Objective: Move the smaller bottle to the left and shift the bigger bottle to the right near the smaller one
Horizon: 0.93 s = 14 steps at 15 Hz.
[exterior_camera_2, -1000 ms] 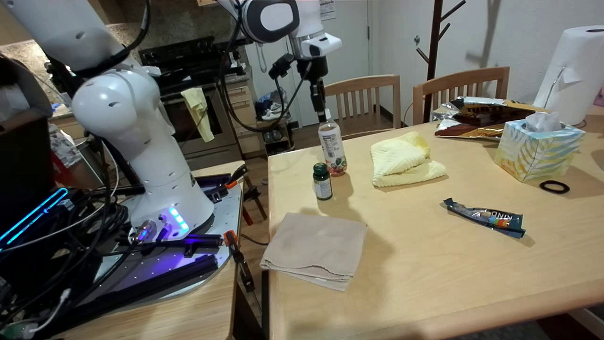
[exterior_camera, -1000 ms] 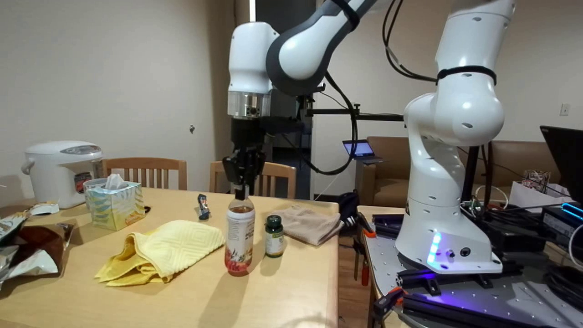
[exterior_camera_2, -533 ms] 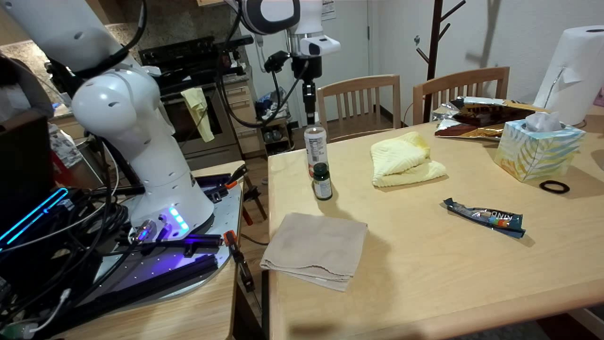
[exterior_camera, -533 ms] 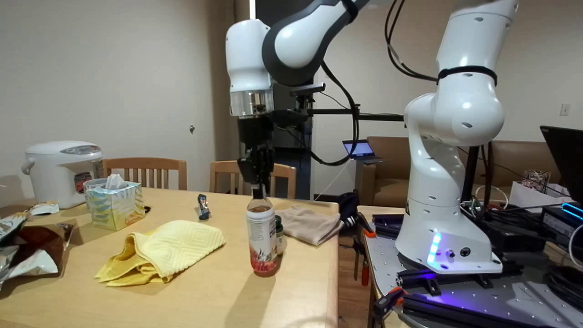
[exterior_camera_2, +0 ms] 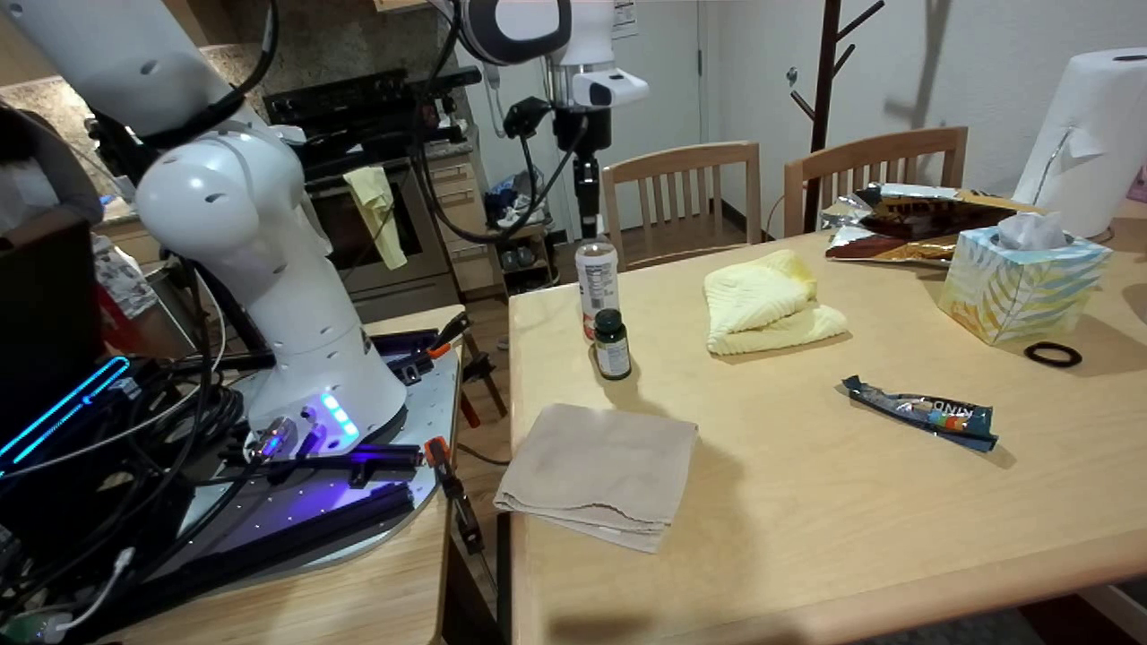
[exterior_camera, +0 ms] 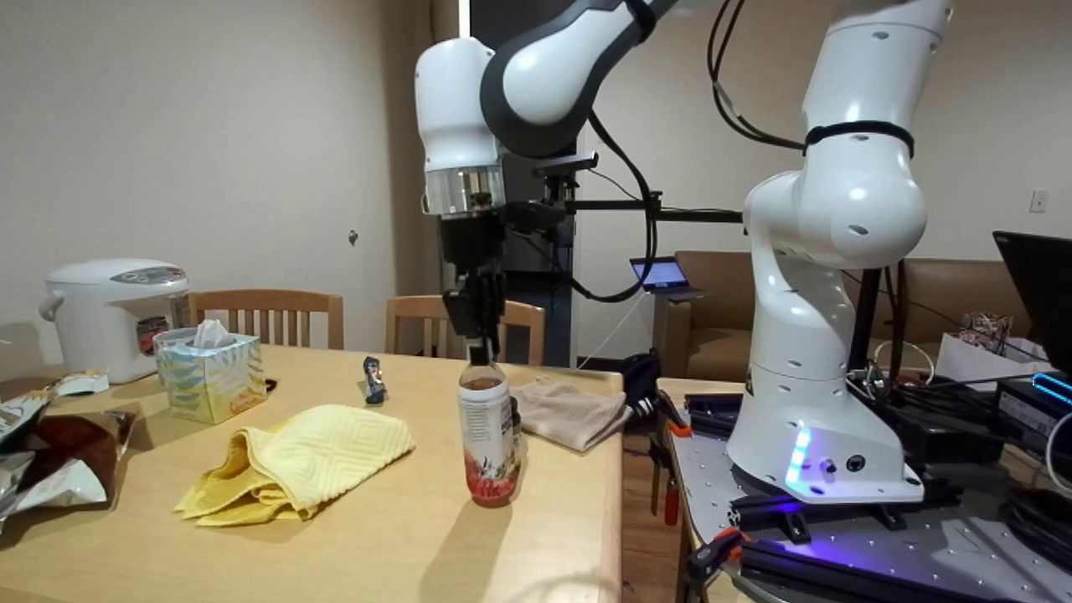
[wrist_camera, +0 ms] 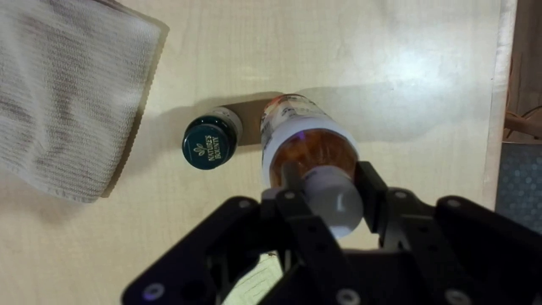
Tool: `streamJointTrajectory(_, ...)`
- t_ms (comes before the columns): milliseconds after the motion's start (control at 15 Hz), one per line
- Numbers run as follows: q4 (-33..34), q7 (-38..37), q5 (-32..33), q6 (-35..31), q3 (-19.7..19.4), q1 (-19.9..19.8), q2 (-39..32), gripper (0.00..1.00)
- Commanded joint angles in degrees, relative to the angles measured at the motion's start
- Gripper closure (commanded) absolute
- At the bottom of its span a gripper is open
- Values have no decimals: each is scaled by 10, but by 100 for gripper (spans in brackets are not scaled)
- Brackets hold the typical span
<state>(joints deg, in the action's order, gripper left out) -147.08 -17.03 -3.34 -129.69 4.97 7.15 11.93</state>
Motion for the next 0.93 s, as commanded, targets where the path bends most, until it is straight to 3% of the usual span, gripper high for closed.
streamJointTrajectory(0,-6,40,-16,-3,0,-6,7,89)
streamJointTrajectory(533,-46,52,-16,-101,-2,-8,3,89)
streamJointTrajectory(867,-58,50,-18,-113,-3,-8,7,89)
